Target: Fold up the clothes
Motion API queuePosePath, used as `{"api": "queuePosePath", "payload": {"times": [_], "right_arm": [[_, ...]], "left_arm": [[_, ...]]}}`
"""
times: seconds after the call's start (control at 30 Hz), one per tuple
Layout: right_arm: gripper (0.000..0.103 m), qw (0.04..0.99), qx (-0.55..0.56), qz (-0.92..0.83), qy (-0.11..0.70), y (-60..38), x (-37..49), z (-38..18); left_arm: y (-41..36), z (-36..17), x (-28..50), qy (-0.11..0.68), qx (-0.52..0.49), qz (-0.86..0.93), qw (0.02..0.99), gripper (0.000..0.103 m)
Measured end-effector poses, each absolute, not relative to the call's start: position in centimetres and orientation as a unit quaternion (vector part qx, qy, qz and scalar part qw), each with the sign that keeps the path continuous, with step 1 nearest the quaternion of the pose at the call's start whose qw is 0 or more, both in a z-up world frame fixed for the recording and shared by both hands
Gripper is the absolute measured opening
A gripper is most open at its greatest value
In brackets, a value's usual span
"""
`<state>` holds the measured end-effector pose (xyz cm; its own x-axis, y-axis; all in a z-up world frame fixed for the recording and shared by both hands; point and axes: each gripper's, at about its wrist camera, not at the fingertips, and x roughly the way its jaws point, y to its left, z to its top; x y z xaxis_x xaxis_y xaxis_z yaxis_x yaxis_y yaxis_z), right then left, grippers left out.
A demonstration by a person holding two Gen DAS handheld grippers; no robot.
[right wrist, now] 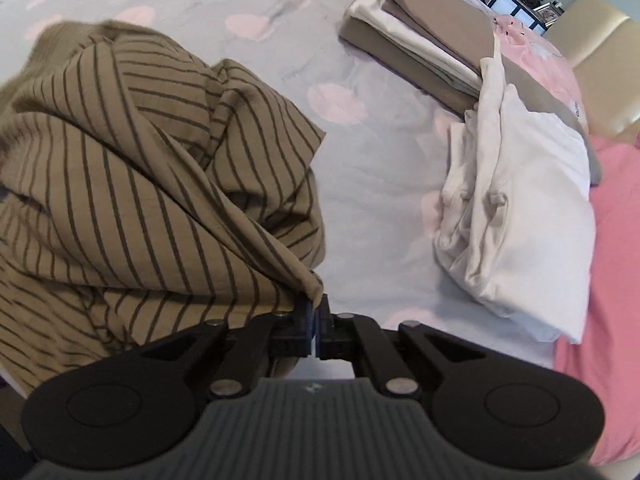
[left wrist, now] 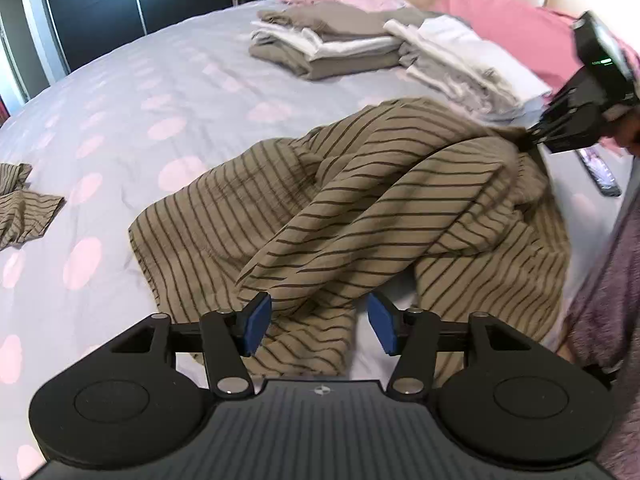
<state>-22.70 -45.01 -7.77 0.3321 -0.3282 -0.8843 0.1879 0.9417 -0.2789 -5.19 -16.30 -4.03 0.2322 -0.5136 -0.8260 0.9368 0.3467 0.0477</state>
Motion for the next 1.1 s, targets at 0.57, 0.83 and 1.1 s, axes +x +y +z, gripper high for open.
{"api": "queuePosePath", "payload": {"times": [0.57,0.83,1.1], "right_arm": [[0.031,0.891,-0.130,-0.051,0.433,-36.7,-21.3,-3.7],[0.046,0.891,-0.194,0.083,0.401,-30.1,-19.2,-3.9],[0.060,0.859,-0.275,0.178,0.393,-25.0,-16.8,-6.6]], "left_arm": [[-17.8,-9.7,-6.2,0.386,0.362,-0.485,0.696,0.051],[-17.5,-8.8,-5.3,0.393,0.349,-0.484,0.700,0.007],[-16.3,-5.6,-5.1,0.375,0.306,-0.500,0.718,0.004]]}}
